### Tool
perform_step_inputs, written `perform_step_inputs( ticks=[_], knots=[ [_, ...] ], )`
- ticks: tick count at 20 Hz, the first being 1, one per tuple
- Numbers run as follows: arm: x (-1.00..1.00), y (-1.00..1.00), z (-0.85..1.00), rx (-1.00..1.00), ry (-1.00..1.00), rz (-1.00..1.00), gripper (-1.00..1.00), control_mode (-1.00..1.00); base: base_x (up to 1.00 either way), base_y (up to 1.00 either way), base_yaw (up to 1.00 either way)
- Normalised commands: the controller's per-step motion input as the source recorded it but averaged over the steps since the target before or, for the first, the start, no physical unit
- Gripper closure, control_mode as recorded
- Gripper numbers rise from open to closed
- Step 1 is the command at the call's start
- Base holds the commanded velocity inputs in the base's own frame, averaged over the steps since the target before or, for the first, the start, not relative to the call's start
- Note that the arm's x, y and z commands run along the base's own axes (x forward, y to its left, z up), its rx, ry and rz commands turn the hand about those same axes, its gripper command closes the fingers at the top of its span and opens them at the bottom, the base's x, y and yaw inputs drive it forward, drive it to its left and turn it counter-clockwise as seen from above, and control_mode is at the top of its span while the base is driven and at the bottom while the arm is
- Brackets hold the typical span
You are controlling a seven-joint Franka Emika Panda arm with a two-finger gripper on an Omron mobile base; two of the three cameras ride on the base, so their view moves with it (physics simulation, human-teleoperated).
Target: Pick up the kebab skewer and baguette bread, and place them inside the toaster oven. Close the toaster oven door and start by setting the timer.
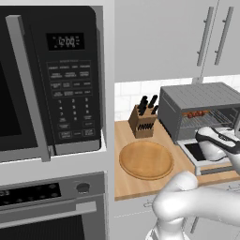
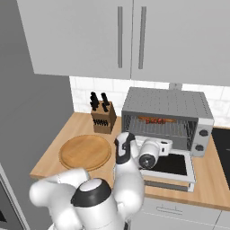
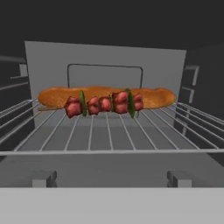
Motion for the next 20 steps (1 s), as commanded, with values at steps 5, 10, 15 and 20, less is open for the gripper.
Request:
perform_step_inputs(
  ticks=[5, 10, 15, 20],
  knots=[
    [-0.63, -0.29, 0.12, 0.00, 0.00, 0.00, -1.00, -1.00, 0.00, 0.00, 0.00],
    [-0.64, -0.33, 0.05, 0.00, 0.03, 0.00, -1.00, -1.00, 0.00, 0.00, 0.00],
    [-0.70, -0.16, -0.03, 0.00, 0.02, 0.00, -1.00, -1.00, 0.00, 0.00, 0.00],
    [-0.63, 0.00, -0.21, 0.00, 0.02, 0.00, -1.00, -1.00, 0.00, 0.00, 0.00]
  ],
)
